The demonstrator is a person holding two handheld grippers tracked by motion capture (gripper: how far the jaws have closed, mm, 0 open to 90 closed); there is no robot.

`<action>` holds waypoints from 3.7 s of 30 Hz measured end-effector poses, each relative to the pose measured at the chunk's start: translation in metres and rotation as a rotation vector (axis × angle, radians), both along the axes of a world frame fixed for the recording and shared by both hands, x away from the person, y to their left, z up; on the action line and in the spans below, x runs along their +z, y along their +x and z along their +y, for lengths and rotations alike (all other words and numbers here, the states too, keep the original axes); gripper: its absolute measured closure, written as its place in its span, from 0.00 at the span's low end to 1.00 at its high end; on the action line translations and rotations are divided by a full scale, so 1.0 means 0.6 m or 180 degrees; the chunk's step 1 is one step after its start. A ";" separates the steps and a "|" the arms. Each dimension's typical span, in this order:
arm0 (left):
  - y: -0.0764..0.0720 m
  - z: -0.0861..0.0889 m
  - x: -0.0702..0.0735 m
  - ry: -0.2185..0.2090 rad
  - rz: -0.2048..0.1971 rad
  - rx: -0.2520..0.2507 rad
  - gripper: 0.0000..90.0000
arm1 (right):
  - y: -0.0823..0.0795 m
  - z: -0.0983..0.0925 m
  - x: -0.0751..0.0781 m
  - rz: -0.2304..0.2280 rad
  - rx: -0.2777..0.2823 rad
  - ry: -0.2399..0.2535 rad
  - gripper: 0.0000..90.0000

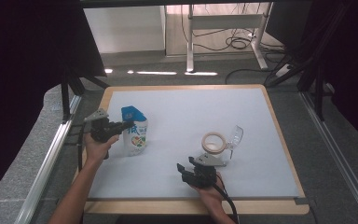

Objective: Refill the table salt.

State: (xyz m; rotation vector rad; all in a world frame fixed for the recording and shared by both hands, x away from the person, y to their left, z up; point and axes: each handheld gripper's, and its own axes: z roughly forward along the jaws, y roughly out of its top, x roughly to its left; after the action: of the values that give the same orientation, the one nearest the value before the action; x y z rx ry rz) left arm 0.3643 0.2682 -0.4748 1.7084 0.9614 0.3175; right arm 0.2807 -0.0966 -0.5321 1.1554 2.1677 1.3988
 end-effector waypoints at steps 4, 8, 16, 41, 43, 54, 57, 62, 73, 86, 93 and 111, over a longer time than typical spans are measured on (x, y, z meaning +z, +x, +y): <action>-0.014 0.004 -0.002 0.0037 -0.0051 0.0049 0.99 | 0.000 -0.002 0.002 -0.0005 -0.0018 0.0016 0.48; -0.029 0.002 -0.004 0.0083 -0.0125 0.0068 0.99 | 0.001 -0.003 0.003 -0.0011 -0.0020 0.0023 0.48; -0.035 -0.005 -0.004 0.0127 -0.0171 0.0044 0.99 | 0.001 -0.003 0.003 -0.0001 -0.0016 0.0030 0.48; -0.023 -0.007 -0.016 0.0025 -0.0085 -0.0139 0.57 | 0.002 -0.005 0.004 0.0000 -0.0021 0.0042 0.48; -0.015 -0.008 -0.019 0.0008 -0.0030 -0.0174 0.56 | 0.002 -0.006 0.004 -0.0001 -0.0024 0.0041 0.48; -0.013 -0.002 -0.028 -0.0023 0.0054 -0.0146 0.49 | 0.004 -0.009 0.005 -0.0006 -0.0040 0.0056 0.48; -0.020 0.000 -0.030 -0.0008 0.0095 -0.0129 0.45 | 0.003 -0.009 0.006 -0.0008 -0.0034 0.0052 0.48; -0.033 0.002 -0.040 0.0049 0.0190 -0.0083 0.44 | 0.003 -0.009 0.007 -0.0019 -0.0016 0.0047 0.48; -0.052 0.005 -0.063 0.0095 0.0297 -0.0018 0.41 | 0.003 -0.012 0.010 -0.0042 0.0035 0.0051 0.48; -0.071 -0.002 -0.077 0.0308 0.0308 0.0072 0.39 | -0.004 -0.054 0.030 -0.0185 0.0091 0.0096 0.48; -0.081 -0.002 -0.081 0.0339 0.0347 0.0108 0.39 | -0.012 -0.093 0.039 -0.0210 0.0071 0.0137 0.48; -0.090 -0.001 -0.086 0.0383 0.0363 0.0109 0.38 | -0.031 -0.196 0.073 -0.0389 -0.0240 0.0275 0.65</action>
State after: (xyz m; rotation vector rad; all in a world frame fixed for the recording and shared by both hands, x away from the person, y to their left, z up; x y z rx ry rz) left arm 0.3105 0.2678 -0.5263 1.8372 1.0743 0.3082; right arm 0.2621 -0.2143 -0.4882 1.1377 1.9781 1.5023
